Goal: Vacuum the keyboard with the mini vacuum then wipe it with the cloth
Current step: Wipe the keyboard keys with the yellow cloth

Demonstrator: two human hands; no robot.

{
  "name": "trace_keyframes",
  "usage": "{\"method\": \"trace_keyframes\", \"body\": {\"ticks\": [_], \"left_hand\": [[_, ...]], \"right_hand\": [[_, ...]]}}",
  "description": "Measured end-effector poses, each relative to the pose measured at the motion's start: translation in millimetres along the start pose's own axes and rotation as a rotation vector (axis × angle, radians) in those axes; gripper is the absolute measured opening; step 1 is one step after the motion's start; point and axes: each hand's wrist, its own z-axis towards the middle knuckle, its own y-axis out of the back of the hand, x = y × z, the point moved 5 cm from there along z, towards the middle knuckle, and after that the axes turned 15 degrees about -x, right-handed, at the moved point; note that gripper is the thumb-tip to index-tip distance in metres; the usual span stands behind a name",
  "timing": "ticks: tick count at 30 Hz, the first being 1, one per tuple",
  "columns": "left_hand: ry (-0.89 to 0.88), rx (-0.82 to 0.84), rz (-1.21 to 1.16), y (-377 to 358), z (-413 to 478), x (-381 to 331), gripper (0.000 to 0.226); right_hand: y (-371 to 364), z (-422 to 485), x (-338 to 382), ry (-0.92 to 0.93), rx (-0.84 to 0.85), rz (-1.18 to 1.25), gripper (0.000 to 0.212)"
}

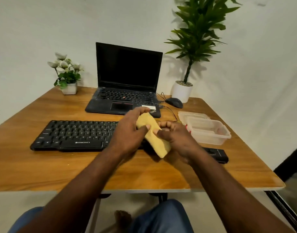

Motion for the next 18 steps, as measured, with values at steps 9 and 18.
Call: {"method": "trace_keyframes", "body": {"ticks": [9, 18], "left_hand": [[-0.228, 0.285, 0.911, 31.8, 34.5, 61.0, 0.116], [-0.282, 0.436, 0.988, 27.1, 43.9, 73.1, 0.149]], "right_hand": [[-18.9, 47.8, 44.1, 0.646, -0.580, -0.863, 0.037], [-96.4, 69.3, 43.6, 0.700, -0.161, -1.172, 0.039]]}}
